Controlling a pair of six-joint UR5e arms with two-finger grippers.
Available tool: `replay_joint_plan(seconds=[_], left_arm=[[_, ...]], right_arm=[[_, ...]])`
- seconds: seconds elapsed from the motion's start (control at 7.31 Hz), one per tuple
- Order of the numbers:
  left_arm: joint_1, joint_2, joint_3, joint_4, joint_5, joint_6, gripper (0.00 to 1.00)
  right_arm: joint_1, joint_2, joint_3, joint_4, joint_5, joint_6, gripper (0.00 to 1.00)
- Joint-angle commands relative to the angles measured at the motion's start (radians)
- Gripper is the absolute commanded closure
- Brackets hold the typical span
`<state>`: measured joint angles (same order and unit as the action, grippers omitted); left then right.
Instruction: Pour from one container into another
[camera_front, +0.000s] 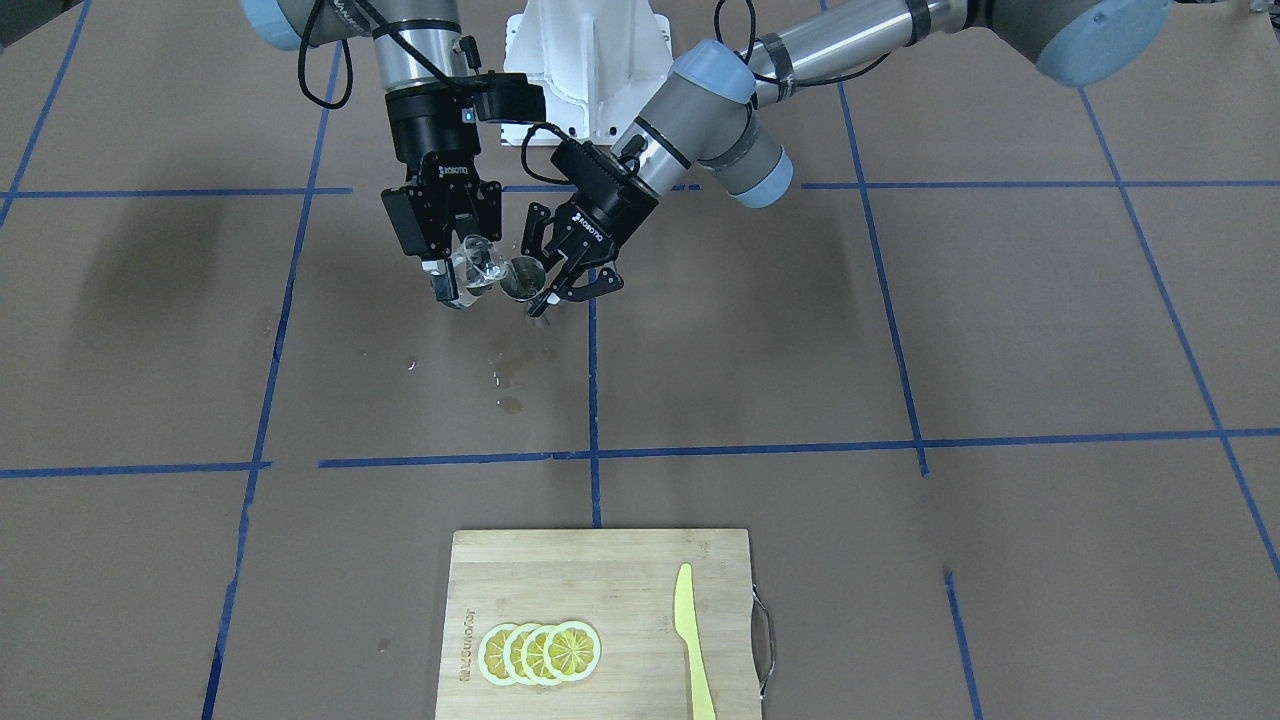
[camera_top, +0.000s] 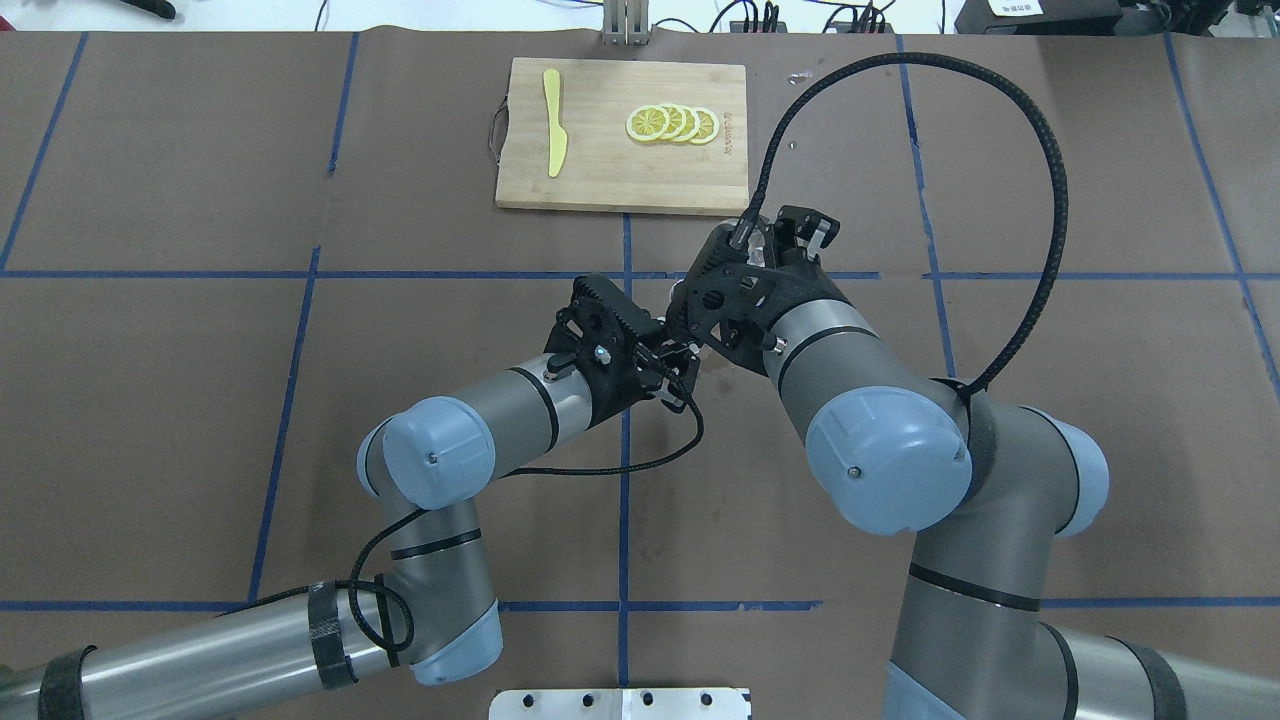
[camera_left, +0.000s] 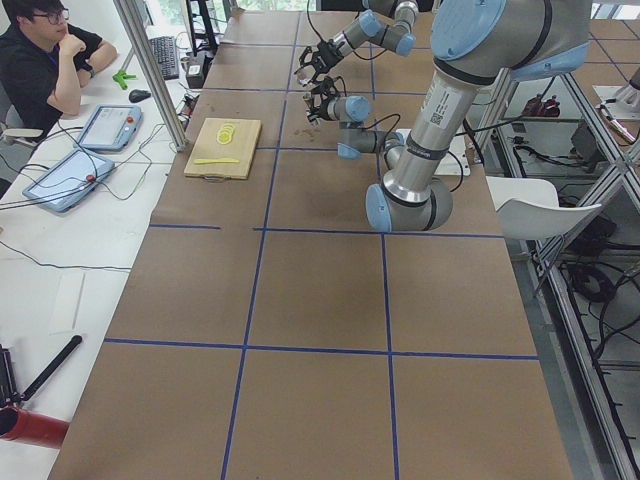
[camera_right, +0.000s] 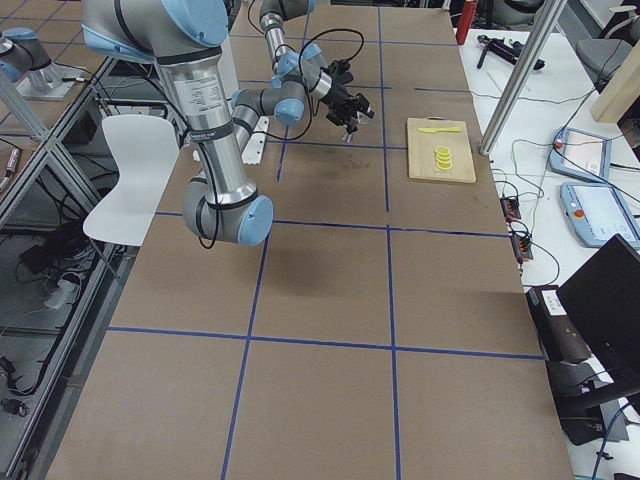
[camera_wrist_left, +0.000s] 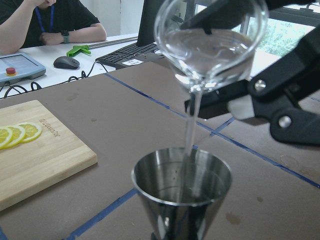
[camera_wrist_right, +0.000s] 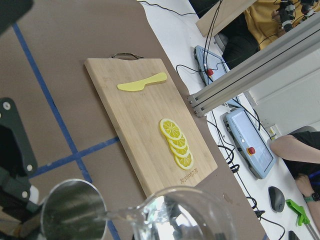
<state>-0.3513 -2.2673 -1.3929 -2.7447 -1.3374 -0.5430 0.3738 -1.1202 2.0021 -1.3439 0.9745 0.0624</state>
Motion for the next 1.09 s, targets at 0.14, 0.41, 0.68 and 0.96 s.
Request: replay_joint_plan(seconds=[0.14, 0.41, 0.68, 0.96], left_arm=[[0.0, 0.0, 0.0, 0.0, 0.0, 0.0, 1.0], [0.0, 0.0, 0.0, -0.001, 0.0, 0.0, 1.0], [0.0, 0.0, -0.001, -0.006, 0.0, 0.0, 1.0], [-0.003, 0.0, -0.006, -0.007, 0.0, 0.0, 1.0]], right_arm=[[-0.007, 0.034, 0.0, -0.069, -0.057, -0.105, 1.0], [-0.016, 0.031, 0.003, -0.069, -0.074, -0.11, 1.0], [-0.026, 0.025, 0.004, -0.052, -0.079, -0.09, 1.0], [-0.038, 0.007, 0.001, -0.006, -0.077, 0.041, 1.0]])
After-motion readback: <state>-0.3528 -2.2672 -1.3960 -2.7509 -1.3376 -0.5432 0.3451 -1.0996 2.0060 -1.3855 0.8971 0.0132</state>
